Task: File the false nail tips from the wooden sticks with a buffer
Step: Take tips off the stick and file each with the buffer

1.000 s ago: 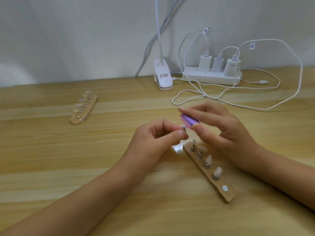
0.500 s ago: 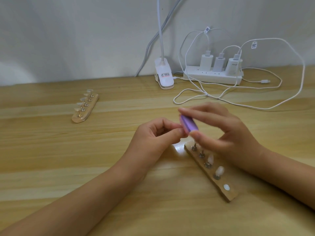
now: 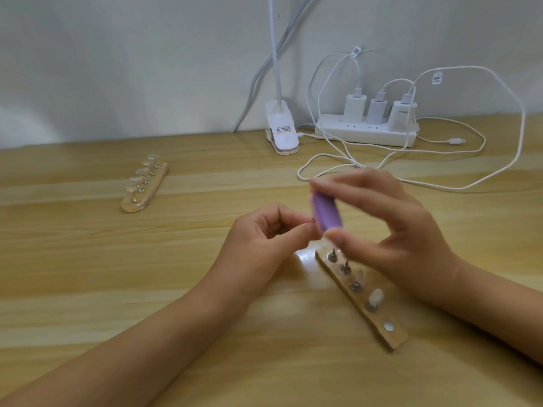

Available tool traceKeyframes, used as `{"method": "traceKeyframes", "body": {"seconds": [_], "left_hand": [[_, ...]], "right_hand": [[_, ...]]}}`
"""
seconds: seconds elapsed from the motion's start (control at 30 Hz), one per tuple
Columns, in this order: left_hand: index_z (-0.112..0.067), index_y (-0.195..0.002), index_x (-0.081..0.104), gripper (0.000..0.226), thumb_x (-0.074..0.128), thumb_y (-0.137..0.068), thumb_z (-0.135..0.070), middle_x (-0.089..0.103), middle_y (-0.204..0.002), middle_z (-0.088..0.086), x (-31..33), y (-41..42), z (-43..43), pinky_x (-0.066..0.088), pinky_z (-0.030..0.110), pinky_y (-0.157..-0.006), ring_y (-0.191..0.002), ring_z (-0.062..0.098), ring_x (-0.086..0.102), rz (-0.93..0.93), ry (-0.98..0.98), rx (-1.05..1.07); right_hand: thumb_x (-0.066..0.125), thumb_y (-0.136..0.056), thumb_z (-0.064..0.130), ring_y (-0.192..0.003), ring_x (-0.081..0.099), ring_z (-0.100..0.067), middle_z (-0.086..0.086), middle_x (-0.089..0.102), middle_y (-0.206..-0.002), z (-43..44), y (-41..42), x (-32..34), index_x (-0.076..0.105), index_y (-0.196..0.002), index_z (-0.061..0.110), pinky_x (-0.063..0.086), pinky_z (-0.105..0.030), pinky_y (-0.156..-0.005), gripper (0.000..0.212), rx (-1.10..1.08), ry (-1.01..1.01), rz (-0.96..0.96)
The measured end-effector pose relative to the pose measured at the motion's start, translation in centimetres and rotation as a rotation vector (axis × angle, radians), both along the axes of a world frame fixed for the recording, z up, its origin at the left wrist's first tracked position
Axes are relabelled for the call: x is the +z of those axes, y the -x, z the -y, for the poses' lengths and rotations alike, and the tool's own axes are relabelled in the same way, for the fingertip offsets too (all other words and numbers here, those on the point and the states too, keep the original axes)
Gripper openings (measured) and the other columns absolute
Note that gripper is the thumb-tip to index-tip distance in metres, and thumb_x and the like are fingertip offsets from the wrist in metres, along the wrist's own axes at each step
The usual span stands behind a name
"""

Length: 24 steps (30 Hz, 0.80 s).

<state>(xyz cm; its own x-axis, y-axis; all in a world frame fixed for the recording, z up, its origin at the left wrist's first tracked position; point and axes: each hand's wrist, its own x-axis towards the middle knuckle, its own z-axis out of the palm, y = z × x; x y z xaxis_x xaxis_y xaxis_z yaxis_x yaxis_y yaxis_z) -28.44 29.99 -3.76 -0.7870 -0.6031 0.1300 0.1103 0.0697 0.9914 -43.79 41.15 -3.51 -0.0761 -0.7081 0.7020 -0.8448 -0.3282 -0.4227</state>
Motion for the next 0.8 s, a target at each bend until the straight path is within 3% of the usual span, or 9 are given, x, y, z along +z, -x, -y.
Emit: {"method": "traceKeyframes", "body": {"seconds": [0.1, 0.2, 0.27, 0.4, 0.5, 0.6, 0.7, 0.8], "left_hand": [[-0.026, -0.067, 0.072, 0.004, 0.075, -0.069, -0.024, 0.071, -0.073, -0.003, -0.1, 0.0, 0.2, 0.050, 0.016, -0.069, -0.071, 0.007, 0.064, -0.012, -0.061, 0.019], [-0.024, -0.070, 0.073, 0.005, 0.071, -0.073, -0.020, 0.075, -0.081, 0.001, -0.1, -0.1, 0.2, 0.051, 0.016, -0.073, -0.078, 0.006, 0.067, -0.036, -0.101, 0.007], [-0.025, -0.072, 0.072, 0.006, 0.071, -0.075, -0.020, 0.075, -0.082, 0.001, 0.0, -0.1, 0.1, 0.052, 0.016, -0.075, -0.081, 0.006, 0.067, -0.044, -0.080, -0.007], [-0.028, -0.073, 0.069, 0.009, 0.071, -0.077, -0.020, 0.070, -0.079, -0.006, 0.1, -0.2, 0.0, 0.049, 0.016, -0.073, -0.077, 0.005, 0.062, -0.045, 0.012, -0.020], [-0.028, -0.070, 0.068, 0.012, 0.071, -0.077, -0.018, 0.068, -0.075, -0.012, 0.0, -0.3, 0.0, 0.046, 0.012, -0.071, -0.075, 0.001, 0.061, -0.031, 0.049, -0.044], [-0.029, -0.072, 0.070, 0.010, 0.071, -0.077, -0.020, 0.072, -0.080, -0.006, 0.0, -0.3, 0.0, 0.049, 0.014, -0.073, -0.082, 0.004, 0.064, -0.032, 0.019, -0.055], [-0.025, -0.083, 0.071, 0.004, 0.074, -0.081, -0.023, 0.076, -0.085, 0.005, 0.1, -0.2, -0.1, 0.052, 0.017, -0.076, -0.086, 0.011, 0.069, -0.064, -0.038, -0.073], [-0.017, -0.093, 0.069, 0.015, 0.066, -0.082, -0.026, 0.076, -0.084, 0.008, 0.1, -0.2, -0.2, 0.051, 0.015, -0.072, -0.080, 0.010, 0.070, -0.075, -0.035, -0.063]], "right_hand": [[0.074, -0.086, 0.027, -0.112, 0.057, -0.022, -0.004, 0.061, -0.118, 0.5, 0.4, -0.2, 0.057, -0.130, 0.011, 0.042, -0.036, -0.101, 0.050, -0.008, -0.025, -0.054], [0.072, -0.085, 0.031, -0.114, 0.053, -0.008, 0.009, 0.060, -0.118, 0.4, 1.6, 0.1, 0.060, -0.126, 0.021, 0.040, -0.030, -0.104, 0.044, -0.092, -0.061, 0.130], [0.071, -0.087, 0.034, -0.117, 0.055, -0.011, 0.007, 0.062, -0.119, 0.2, 1.3, 0.2, 0.060, -0.127, 0.023, 0.041, -0.026, -0.103, 0.043, -0.047, -0.040, 0.214], [0.071, -0.087, 0.028, -0.114, 0.059, -0.014, 0.001, 0.065, -0.116, 0.5, 1.1, 0.0, 0.064, -0.122, 0.019, 0.040, -0.023, -0.100, 0.037, 0.022, -0.130, 0.201], [0.065, -0.090, 0.030, -0.110, 0.060, -0.005, 0.012, 0.069, -0.112, 0.2, 2.0, 0.4, 0.069, -0.114, 0.028, 0.039, -0.013, -0.094, 0.025, -0.014, -0.150, 0.418], [0.058, -0.090, 0.031, -0.111, 0.062, -0.016, 0.010, 0.070, -0.112, -0.1, 1.5, 0.4, 0.066, -0.118, 0.028, 0.044, -0.022, -0.096, 0.030, 0.044, -0.096, 0.420], [0.062, -0.086, 0.029, -0.108, 0.063, -0.022, -0.001, 0.070, -0.110, 0.0, 0.8, -0.1, 0.063, -0.115, 0.024, 0.047, -0.035, -0.094, 0.029, 0.117, -0.086, 0.380], [0.064, -0.084, 0.030, -0.108, 0.063, -0.020, -0.001, 0.070, -0.109, 0.2, 1.1, -0.1, 0.065, -0.108, 0.021, 0.048, -0.034, -0.092, 0.025, 0.085, -0.081, 0.366]]}}
